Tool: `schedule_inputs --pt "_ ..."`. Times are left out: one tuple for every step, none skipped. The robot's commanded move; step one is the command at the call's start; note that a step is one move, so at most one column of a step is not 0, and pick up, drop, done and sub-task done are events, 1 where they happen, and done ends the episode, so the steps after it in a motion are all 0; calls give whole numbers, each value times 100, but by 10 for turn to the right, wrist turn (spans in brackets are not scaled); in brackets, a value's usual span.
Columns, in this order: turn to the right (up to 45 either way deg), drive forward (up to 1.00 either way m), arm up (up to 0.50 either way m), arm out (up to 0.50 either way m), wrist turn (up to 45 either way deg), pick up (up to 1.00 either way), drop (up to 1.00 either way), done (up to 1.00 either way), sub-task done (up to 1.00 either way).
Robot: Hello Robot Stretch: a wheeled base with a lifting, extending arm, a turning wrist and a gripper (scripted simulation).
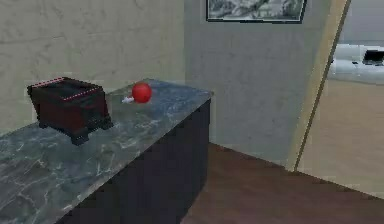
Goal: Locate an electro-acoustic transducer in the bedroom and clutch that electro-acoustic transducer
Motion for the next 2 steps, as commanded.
schedule_inputs --pt "450 0 0 0 0 0 0 0 0" --pt "30 0 0 0 0 0 0 0 0"
